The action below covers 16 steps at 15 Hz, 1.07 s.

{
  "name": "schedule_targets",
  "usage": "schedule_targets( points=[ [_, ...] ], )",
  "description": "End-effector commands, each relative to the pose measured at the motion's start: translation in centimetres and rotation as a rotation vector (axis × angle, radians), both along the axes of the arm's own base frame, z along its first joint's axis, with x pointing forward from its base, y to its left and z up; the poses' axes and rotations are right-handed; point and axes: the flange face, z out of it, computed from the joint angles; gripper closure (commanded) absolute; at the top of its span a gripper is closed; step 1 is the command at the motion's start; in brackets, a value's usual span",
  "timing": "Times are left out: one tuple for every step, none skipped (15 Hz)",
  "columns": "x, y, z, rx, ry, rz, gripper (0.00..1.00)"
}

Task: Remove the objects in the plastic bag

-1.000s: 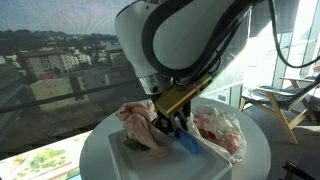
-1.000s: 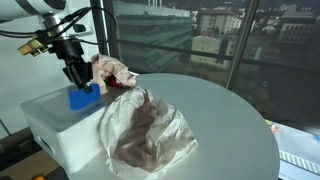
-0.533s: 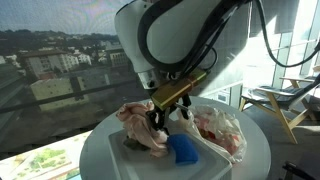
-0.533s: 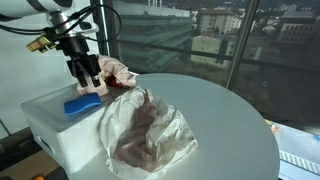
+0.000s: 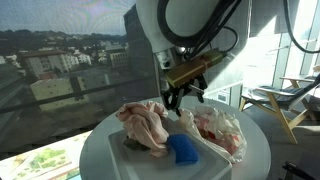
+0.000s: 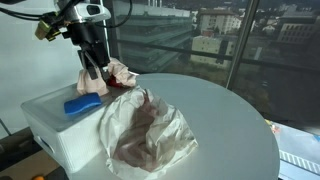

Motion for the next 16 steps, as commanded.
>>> schedule_targets(
  points=[
    [-2.7, -3.6, 0.8, -0.014, -0.028, -0.144, 0.00],
    [-3.2, -4.7, 0.5, -0.020, -0.029, -0.183, 0.00],
    [-3.7, -5.6, 0.0, -0.024, -0.019, -0.215, 0.00],
    [-4.3, -6.5, -0.7, -0.025, -0.006, -0.252, 0.00],
    [-4.8, -7.3, -1.6, -0.025, 0.012, -0.279, 0.00],
    [-5.3, -8.0, -2.5, -0.021, 0.030, -0.301, 0.00],
    [-5.6, -8.7, -3.8, -0.016, 0.022, -0.312, 0.00],
    [-5.6, -9.5, -5.1, -0.015, 0.023, -0.326, 0.00],
    [-5.7, -10.1, -6.2, -0.011, 0.018, -0.334, 0.00],
    [-5.8, -10.7, -7.3, -0.011, 0.009, -0.339, 0.00],
    [-5.7, -11.4, -8.4, -0.019, -0.006, -0.340, 0.00],
    [-5.6, -12.0, -9.3, -0.023, -0.029, -0.337, 0.00],
    [-5.2, -12.6, -10.3, -0.029, -0.067, -0.339, 0.00],
    [-4.9, -13.3, -11.2, -0.037, -0.100, -0.345, 0.00],
    [-4.4, -13.9, -12.2, -0.036, -0.131, -0.347, 0.00],
    [-3.8, -14.3, -13.1, -0.020, -0.162, -0.349, 0.00]
  ],
)
